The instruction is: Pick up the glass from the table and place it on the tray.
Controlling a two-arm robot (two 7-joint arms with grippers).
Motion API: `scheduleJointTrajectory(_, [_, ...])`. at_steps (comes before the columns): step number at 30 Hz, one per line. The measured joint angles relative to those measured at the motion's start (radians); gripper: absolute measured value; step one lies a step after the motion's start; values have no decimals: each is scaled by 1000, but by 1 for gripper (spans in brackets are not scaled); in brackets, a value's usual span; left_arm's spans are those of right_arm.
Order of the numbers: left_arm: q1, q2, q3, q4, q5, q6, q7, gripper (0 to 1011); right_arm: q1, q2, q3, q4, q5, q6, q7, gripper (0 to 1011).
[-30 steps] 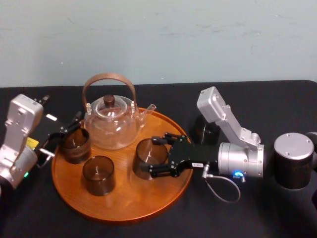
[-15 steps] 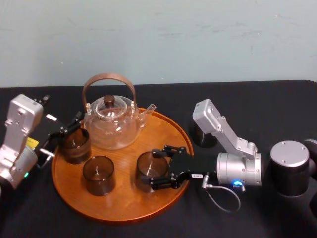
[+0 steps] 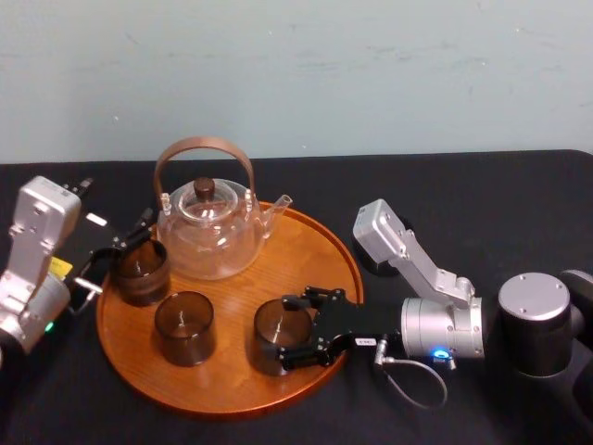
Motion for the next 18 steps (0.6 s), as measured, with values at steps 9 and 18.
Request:
scheduleJointTrajectory(9, [0, 0, 0, 0, 0, 0, 0, 1001, -1, -6, -1, 9, -3, 3, -7, 904])
scheduleJointTrajectory(18, [0, 0, 0, 0, 0, 0, 0, 1002, -2, -6, -1, 9, -10, 3, -16, 904])
